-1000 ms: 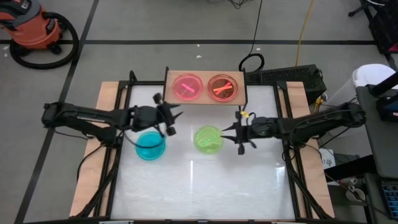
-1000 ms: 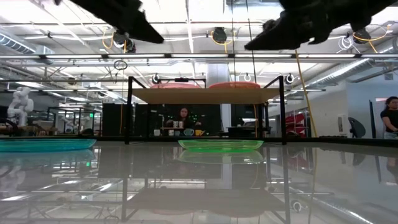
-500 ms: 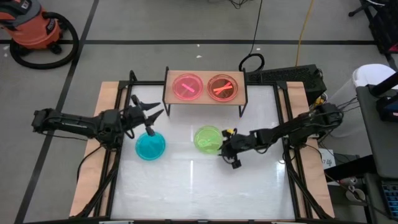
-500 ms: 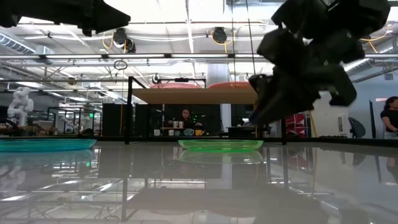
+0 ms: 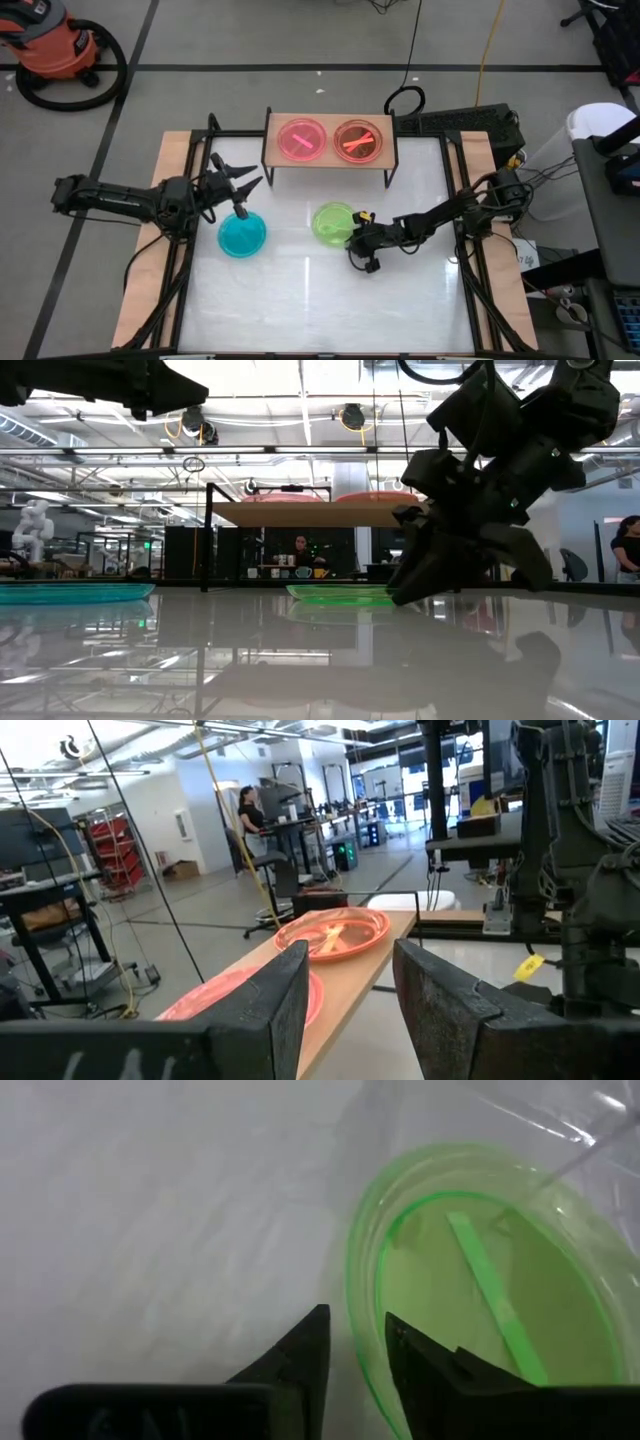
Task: Place and stack plates onto a shelf
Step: Stack the green plate on top of the pink plate on the shelf
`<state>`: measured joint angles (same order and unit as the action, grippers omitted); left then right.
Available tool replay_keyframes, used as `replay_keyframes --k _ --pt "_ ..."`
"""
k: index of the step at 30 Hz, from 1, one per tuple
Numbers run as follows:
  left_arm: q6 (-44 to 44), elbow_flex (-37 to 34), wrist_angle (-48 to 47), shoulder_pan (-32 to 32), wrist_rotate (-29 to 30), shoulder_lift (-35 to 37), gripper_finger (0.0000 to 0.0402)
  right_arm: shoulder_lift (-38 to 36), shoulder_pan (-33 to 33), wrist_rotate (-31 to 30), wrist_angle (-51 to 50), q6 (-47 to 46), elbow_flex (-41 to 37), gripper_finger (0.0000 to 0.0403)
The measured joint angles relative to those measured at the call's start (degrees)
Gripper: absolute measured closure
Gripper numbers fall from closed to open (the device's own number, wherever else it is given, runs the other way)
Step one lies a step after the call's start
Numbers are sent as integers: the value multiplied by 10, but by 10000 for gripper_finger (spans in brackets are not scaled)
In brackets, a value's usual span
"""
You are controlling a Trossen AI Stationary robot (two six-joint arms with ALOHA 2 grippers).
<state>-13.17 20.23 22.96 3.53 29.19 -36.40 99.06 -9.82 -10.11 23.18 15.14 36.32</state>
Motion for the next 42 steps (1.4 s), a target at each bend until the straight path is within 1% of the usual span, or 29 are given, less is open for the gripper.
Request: replay_keyframes --k 3,6,8,14,19,21,24,28,31,34,36,40,42 --pt "0 0 0 0 0 0 248 -5 0 -4 -1 9 0 347" --pt "0 0 -1 0 0 0 248 -14 0 -9 -2 11 -2 386" --pt "0 0 -1 0 0 0 248 -18 0 -8 -1 12 -2 398" --pt "0 0 -1 0 0 0 248 -20 0 -7 18 24 -2 402" --pt "-2 0 3 0 0 0 248 -59 -8 -4 21 48 15 402" --pt "-3 0 13 -1 0 0 248 -81 -9 -1 25 64 30 402" --pt "-2 0 39 -3 1 0 248 -108 -7 27 44 98 55 403" --pt "-2 0 50 -2 -2 0 248 -125 9 29 56 155 99 403" --pt "-2 0 50 -2 -2 0 248 -126 34 29 45 195 140 403" --pt "-3 0 50 -2 -2 0 248 -120 75 34 28 224 181 403" --pt "-3 0 51 -2 -3 0 248 -113 113 51 6 231 206 403" --pt "-3 0 52 -4 -3 0 248 -89 198 63 -26 226 269 403" --pt "-3 0 53 -5 -4 0 248 -68 237 101 -46 212 303 403"
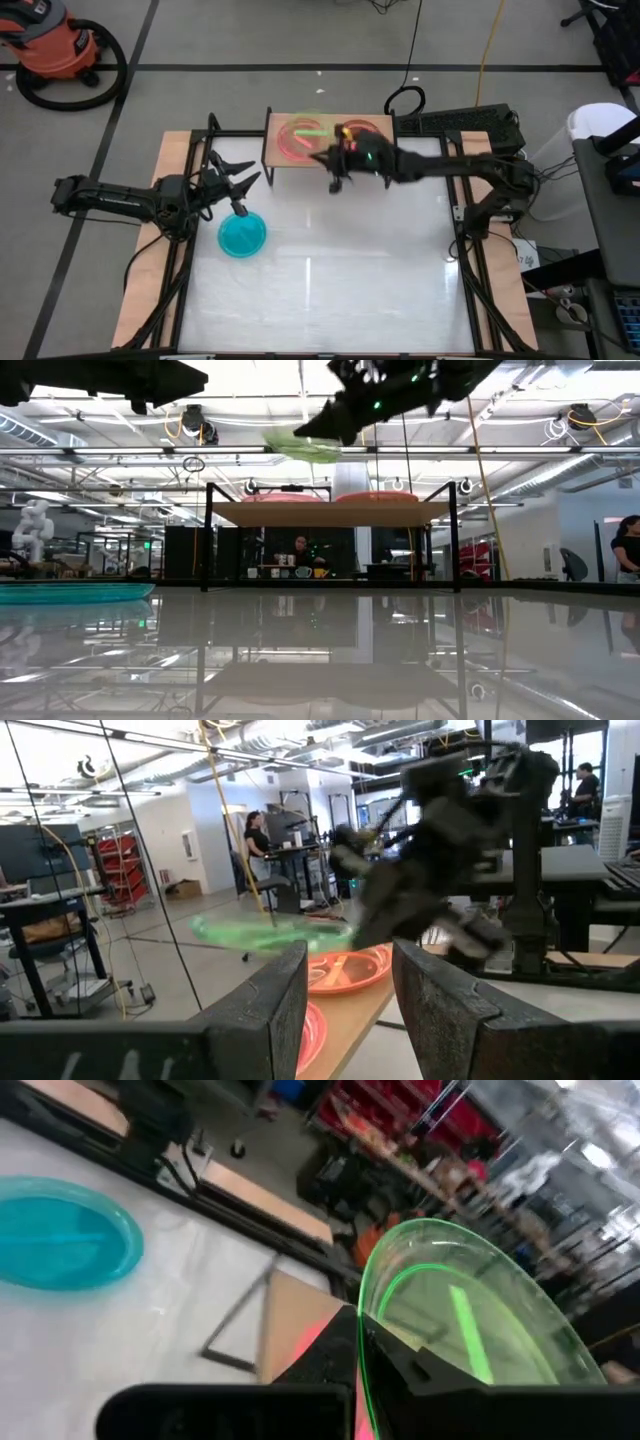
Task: Place and stack plates onto a shelf
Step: Stack the green plate on top of the pink plate on the shelf
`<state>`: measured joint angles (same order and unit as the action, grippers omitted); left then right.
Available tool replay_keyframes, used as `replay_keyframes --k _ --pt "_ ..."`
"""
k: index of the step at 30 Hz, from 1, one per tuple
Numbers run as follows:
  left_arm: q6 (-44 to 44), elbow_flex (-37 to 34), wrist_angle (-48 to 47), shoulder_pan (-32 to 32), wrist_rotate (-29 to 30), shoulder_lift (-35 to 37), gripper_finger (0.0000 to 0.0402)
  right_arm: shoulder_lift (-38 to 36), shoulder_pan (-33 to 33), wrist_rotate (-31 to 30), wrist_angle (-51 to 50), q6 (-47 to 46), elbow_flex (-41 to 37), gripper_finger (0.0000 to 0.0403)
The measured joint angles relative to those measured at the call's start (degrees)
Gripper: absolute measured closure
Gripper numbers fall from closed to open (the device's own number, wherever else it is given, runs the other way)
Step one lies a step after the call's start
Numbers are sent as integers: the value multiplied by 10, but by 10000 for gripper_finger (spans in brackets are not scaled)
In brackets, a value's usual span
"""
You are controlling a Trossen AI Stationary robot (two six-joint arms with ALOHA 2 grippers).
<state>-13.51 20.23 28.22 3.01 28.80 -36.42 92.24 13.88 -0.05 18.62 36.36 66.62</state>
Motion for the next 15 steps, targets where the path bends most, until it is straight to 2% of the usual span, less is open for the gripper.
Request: replay_keyframes --k 4,7,12,15 --pt "-3 0 2 -4 0 -1 248 58 49 62 -17 -20 61 403" --pt "-3 0 1 -4 0 -1 248 99 65 62 -26 -23 92 403" --pt "-12 0 -2 -4 0 -1 248 143 68 61 -30 -20 98 403" --pt "-11 0 -3 -4 0 -1 248 157 67 25 -27 -28 98 402"
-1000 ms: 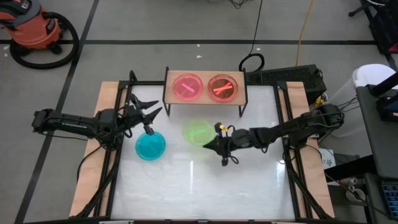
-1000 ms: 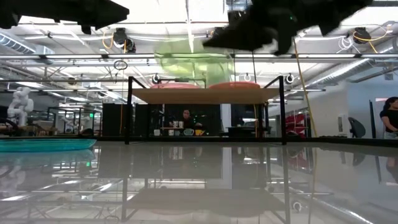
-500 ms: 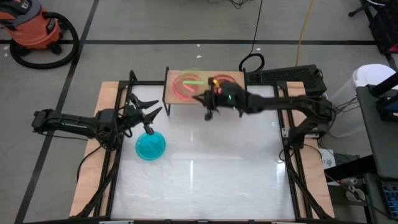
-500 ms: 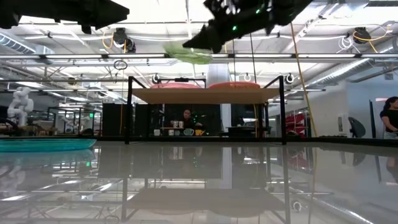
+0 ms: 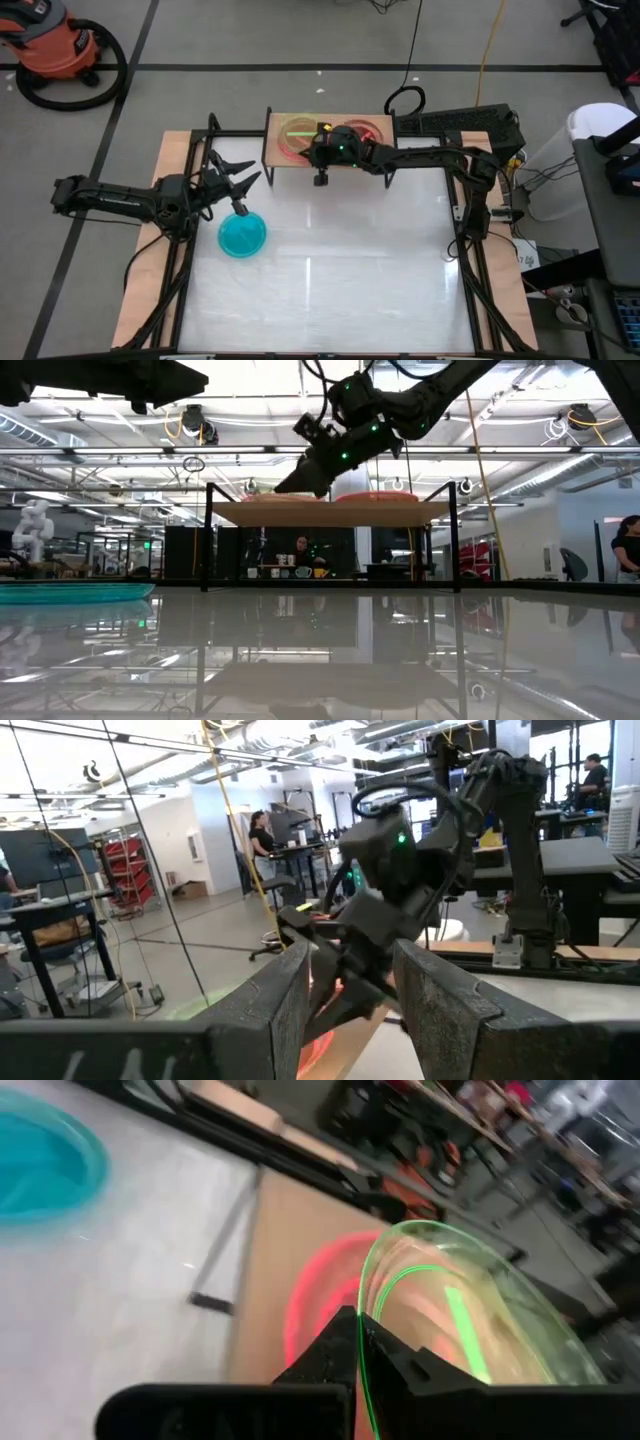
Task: Place and stack plates onto a shelf
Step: Stack the green plate on top of the pink plate on the shelf, then stack the blue plate on top of the green plate on the shelf
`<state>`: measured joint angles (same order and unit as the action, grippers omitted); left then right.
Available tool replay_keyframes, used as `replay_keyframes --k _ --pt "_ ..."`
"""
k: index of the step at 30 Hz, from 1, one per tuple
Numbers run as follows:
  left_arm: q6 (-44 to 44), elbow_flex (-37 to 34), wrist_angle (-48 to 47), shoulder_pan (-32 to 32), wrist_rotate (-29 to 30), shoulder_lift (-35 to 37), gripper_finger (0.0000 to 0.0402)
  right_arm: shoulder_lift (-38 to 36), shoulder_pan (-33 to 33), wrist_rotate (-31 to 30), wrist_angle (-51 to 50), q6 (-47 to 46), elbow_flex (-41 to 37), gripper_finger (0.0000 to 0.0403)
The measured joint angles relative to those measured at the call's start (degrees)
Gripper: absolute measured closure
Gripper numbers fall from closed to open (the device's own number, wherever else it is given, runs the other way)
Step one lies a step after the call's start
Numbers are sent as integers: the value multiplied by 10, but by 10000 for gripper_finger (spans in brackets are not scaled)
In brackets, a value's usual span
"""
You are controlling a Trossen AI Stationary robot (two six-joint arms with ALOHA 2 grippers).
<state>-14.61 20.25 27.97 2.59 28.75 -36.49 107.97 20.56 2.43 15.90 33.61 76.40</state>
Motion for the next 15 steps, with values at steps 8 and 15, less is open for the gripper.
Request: replay_keyframes --k 8,15 --pt "2 0 -9 0 0 0 248 2 -8 -21 -3 0 0 340" --pt "4 0 -12 0 0 0 248 -25 -28 7 -23 -25 -1 259"
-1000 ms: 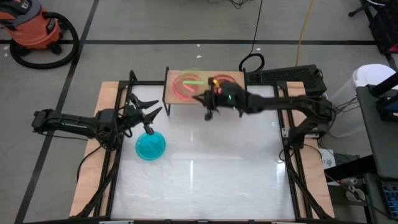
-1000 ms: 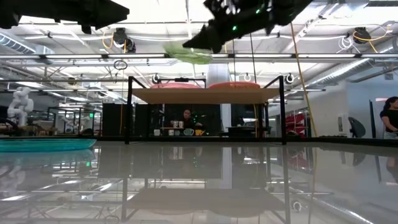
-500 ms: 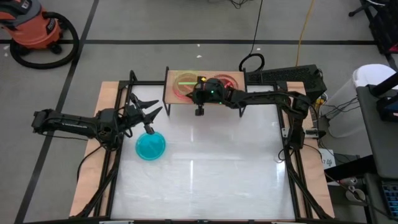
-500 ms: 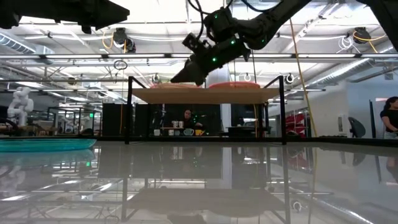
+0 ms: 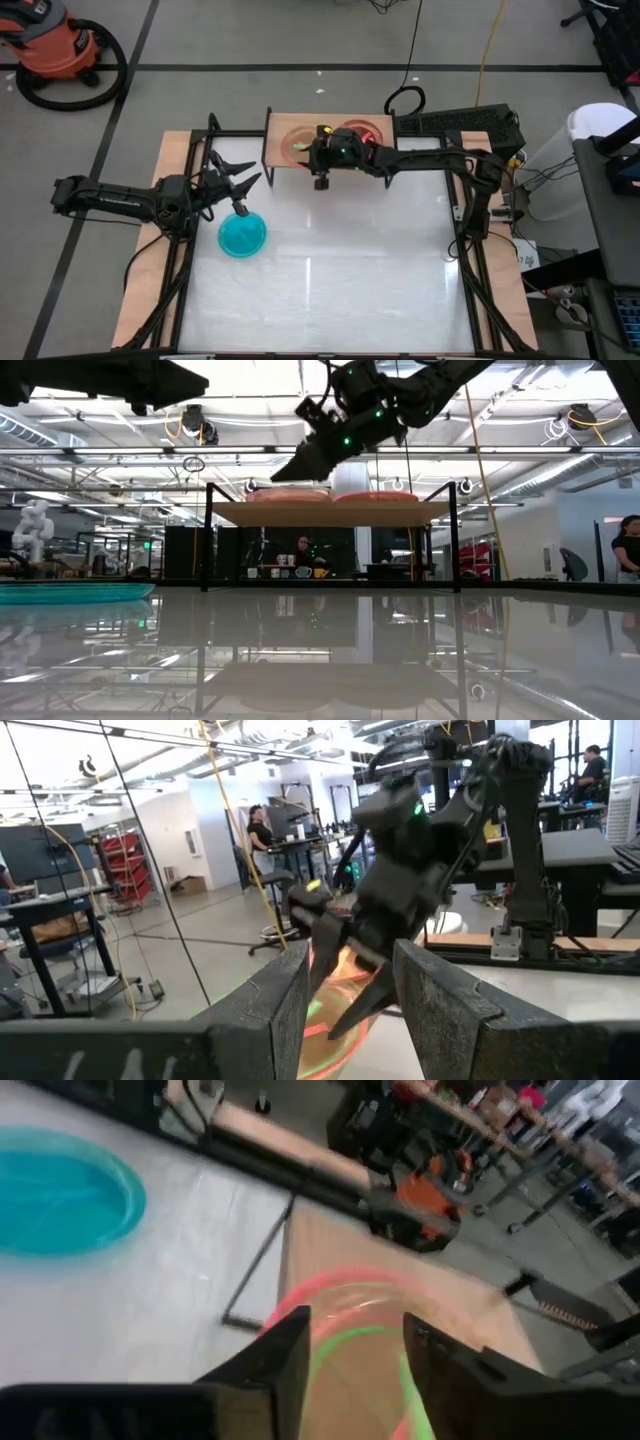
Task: Place and stack plates onto a shelf
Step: Stack the blue plate on top of the green plate on the shelf
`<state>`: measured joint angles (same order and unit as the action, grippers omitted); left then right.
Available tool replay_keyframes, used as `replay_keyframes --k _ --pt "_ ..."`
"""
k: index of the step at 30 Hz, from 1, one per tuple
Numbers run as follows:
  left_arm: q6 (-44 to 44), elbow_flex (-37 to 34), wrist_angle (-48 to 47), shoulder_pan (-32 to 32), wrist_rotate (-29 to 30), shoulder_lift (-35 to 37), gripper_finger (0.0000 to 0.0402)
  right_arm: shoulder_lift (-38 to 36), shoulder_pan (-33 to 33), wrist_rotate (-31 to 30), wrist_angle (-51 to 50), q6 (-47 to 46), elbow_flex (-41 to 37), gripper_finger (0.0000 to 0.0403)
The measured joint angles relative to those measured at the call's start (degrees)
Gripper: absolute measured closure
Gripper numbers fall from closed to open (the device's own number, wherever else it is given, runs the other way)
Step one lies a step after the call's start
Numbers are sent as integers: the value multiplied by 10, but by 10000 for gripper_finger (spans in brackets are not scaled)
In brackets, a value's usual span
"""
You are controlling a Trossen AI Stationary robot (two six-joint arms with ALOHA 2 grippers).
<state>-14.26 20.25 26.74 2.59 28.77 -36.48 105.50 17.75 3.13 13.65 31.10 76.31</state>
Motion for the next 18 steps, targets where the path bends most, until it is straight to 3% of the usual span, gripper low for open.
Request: replay_keyframes --k 6,12,18 --pt "12 0 -19 0 0 0 248 -51 -28 0 -36 0 0 235" --pt "64 2 -115 8 2 -4 248 -139 -69 0 -125 -5 -1 234" --pt "122 92 -268 40 16 -72 248 -224 -122 -1 -231 -40 -7 234"
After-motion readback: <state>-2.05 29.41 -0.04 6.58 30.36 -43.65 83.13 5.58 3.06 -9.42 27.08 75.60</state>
